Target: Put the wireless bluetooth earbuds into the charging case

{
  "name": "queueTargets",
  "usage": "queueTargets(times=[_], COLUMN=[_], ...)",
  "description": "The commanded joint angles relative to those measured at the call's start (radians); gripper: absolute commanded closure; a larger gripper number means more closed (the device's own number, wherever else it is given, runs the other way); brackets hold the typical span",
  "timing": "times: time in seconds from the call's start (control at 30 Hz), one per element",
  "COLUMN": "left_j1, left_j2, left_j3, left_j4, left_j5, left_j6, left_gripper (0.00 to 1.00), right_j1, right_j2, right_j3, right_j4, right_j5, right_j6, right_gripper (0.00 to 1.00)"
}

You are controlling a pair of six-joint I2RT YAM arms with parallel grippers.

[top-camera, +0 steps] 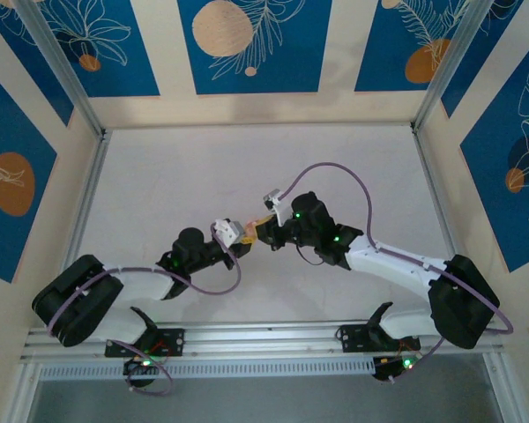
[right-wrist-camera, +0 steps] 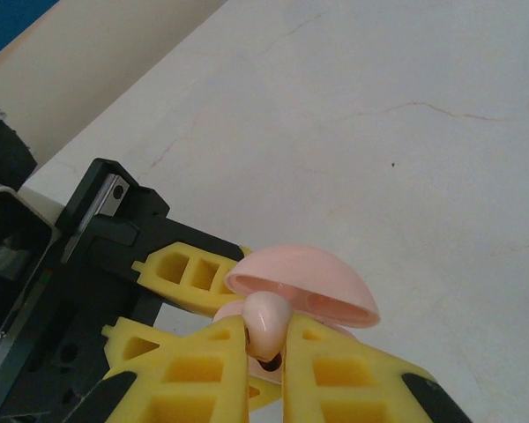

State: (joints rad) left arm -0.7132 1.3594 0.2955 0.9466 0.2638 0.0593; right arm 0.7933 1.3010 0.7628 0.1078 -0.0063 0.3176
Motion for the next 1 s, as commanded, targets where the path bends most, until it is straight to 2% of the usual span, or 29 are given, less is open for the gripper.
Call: queueTargets(times=[0.0,0.3,0.97], left_j1=[-0.009,-0.009,-0.013], left_j2=[-0.048,-0.091,-0.112], left_j3=[0.001,-0.012,-0.022], left_j4=[0.079,0.058,0.012], left_j5=[-0.032,-0.06,-0.064], left_j6=[0.009,0.022,0.044], left_gripper=[0.89,0.89,0.89], right_j1=[0.017,0.047,0.047], right_j2=[0.02,0.03,-0.003], right_j3=[0.023,0.039,0.081], right_j4=[-0.105,-0.103,-0.085], right_j5=[0.012,0.003,-0.004], right_j6=[0.034,0.042,0.04], right_gripper=[0.87,0.86,0.59])
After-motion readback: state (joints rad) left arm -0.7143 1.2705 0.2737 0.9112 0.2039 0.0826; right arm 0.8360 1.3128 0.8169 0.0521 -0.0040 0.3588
